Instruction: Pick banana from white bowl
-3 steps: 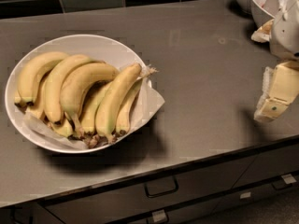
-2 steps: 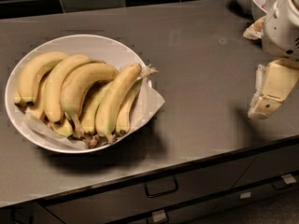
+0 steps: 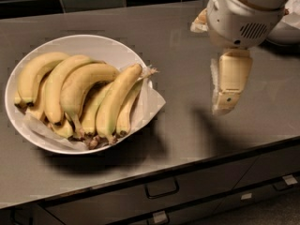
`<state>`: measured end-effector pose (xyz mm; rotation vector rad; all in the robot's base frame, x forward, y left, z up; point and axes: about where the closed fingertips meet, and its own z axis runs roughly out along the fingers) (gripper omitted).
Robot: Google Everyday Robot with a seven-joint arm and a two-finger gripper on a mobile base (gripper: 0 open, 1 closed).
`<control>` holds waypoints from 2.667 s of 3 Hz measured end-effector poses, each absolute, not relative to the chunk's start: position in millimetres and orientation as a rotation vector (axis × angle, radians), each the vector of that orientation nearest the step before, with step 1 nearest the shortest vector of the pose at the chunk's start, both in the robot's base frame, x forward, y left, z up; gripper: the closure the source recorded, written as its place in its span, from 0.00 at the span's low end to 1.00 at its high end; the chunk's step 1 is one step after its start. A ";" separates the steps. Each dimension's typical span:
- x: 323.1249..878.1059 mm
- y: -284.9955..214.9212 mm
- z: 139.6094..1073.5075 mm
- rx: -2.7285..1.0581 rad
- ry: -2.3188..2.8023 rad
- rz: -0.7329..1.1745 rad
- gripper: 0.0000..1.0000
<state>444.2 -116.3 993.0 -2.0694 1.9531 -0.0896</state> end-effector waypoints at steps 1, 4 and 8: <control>438.2 -69.1 1004.8 -2.211 1.759 -0.039 0.00; 451.8 24.1 1003.4 -2.458 1.451 0.004 0.00; 461.5 112.7 1018.0 -2.558 1.157 0.056 0.32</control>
Offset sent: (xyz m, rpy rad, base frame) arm -0.0069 0.0387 0.0053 0.0082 0.0212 0.1495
